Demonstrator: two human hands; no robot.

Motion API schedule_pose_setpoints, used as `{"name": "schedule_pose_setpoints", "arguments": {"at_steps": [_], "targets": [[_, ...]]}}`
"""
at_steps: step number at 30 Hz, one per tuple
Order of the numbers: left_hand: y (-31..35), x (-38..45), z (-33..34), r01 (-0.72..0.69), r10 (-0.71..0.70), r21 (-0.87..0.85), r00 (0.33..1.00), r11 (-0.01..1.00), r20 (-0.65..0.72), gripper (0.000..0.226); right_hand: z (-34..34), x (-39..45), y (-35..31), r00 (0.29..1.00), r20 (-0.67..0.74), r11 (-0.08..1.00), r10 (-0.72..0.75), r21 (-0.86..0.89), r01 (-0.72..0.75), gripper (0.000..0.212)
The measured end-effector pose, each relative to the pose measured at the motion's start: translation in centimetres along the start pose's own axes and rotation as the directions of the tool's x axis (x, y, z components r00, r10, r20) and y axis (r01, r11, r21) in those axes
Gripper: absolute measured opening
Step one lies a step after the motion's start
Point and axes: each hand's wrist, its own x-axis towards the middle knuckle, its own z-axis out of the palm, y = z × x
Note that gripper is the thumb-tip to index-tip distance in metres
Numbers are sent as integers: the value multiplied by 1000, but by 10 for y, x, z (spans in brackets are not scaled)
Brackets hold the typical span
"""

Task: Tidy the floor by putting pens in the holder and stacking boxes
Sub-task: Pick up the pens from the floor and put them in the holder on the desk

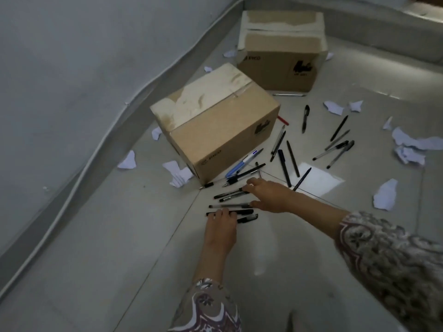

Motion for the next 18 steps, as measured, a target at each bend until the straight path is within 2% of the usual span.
{"name": "schedule_pose_setpoints", "arguments": {"at_steps": [2,5,13,18], "targets": [[2,17,25,-24,27,24,994,999,-106,29,12,12,7,998,-1,993,-64,-98,63,53],[3,40,63,-98,110,64,967,993,-228,32,28,22,19,991,-23,980,-133,-155,128,52],[-1,47,100,-236,247,87,821,968,-515,25,36,8,43,991,-88,992,-104,-82,96,46],[-7,52,89,-226,218,48,834,973,-507,30,28,0,62,994,-106,996,-25,-93,15,45]]}}
